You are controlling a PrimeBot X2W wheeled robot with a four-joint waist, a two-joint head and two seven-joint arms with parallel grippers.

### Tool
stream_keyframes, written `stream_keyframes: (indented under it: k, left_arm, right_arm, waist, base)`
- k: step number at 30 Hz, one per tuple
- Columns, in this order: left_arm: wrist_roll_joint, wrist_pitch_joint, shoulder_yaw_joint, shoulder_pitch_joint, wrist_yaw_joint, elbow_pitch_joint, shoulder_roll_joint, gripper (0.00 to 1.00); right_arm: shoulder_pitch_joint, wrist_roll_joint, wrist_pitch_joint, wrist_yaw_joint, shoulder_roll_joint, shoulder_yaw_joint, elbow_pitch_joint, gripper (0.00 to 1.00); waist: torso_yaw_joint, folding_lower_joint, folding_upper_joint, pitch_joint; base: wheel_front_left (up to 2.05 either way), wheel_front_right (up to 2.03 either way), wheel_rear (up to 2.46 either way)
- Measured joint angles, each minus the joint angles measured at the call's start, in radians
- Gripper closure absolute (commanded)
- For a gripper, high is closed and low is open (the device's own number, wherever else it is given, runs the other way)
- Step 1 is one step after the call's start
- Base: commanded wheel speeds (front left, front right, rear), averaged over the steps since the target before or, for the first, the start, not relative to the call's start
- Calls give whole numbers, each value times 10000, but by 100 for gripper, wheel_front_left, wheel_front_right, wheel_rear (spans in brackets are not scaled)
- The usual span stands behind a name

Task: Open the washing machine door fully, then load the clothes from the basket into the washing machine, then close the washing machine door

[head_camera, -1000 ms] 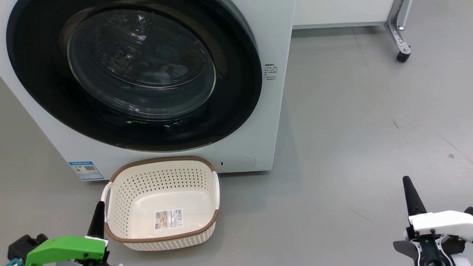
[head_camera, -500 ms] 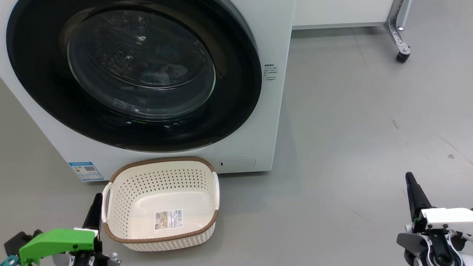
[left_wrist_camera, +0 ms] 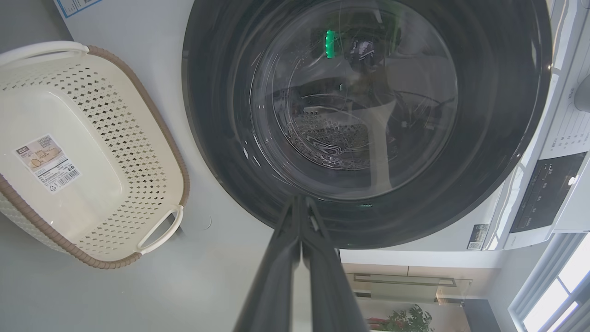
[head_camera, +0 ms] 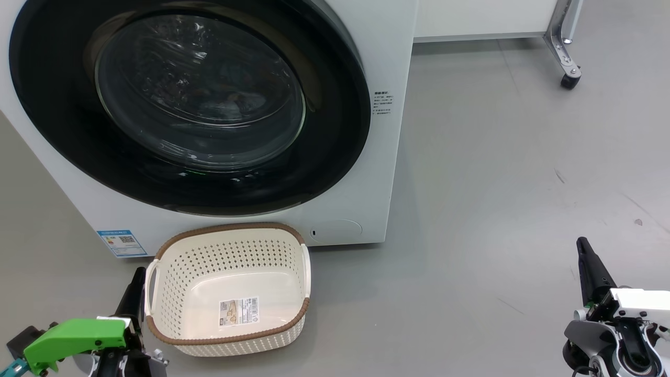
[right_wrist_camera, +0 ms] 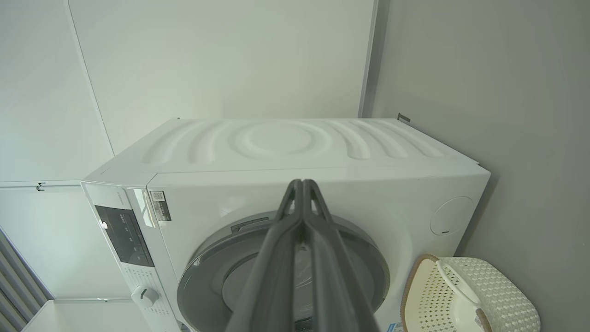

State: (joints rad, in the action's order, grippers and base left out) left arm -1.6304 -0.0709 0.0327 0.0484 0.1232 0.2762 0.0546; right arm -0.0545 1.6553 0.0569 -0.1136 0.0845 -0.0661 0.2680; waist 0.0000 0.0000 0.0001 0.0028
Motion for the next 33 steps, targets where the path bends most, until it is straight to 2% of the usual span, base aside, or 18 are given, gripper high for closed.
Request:
stream_keyframes:
  k: [33]
  left_arm:
    - [0,-2,15,59,-2,27,0,100]
  right_arm:
    - [0,0,2,-17,-42,-38,84,100]
  waist:
    - [0,0,0,-3]
  base:
    - [0,0,0]
